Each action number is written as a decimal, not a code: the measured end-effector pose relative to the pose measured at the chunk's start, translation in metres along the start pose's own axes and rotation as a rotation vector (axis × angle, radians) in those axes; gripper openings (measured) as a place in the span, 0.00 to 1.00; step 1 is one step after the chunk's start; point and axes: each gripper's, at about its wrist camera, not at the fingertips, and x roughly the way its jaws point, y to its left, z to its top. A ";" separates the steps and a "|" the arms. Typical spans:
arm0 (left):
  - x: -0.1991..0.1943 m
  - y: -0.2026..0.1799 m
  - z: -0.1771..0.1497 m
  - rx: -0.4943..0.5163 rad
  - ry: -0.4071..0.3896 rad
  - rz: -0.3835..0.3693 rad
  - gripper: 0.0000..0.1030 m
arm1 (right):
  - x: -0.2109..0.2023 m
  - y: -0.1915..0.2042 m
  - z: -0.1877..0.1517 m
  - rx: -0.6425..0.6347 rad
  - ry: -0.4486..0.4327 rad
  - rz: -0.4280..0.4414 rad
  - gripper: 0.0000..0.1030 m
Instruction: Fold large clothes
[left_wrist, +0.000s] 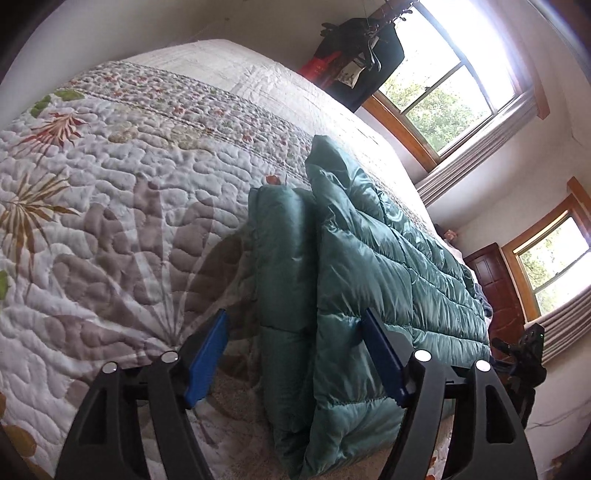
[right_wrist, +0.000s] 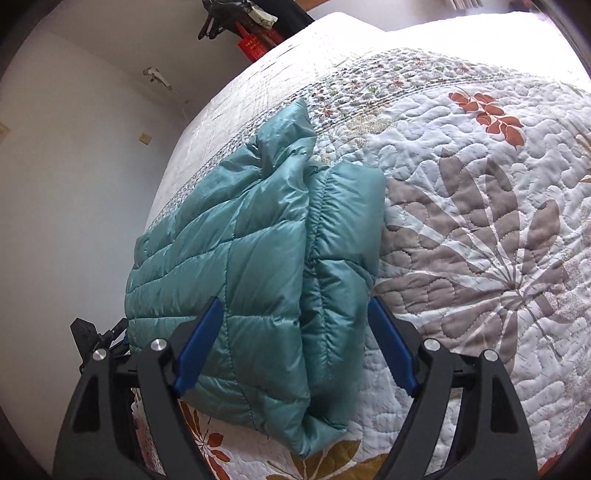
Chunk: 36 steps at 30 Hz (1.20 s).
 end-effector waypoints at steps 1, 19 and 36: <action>0.003 0.001 0.002 -0.002 0.005 -0.013 0.72 | 0.004 -0.003 0.002 0.008 0.007 0.006 0.78; 0.061 0.014 0.029 -0.103 0.037 -0.136 0.76 | 0.046 -0.017 0.006 0.010 0.037 0.089 0.78; 0.019 -0.014 0.017 -0.083 -0.016 -0.191 0.18 | -0.002 0.033 -0.019 -0.090 -0.026 0.136 0.16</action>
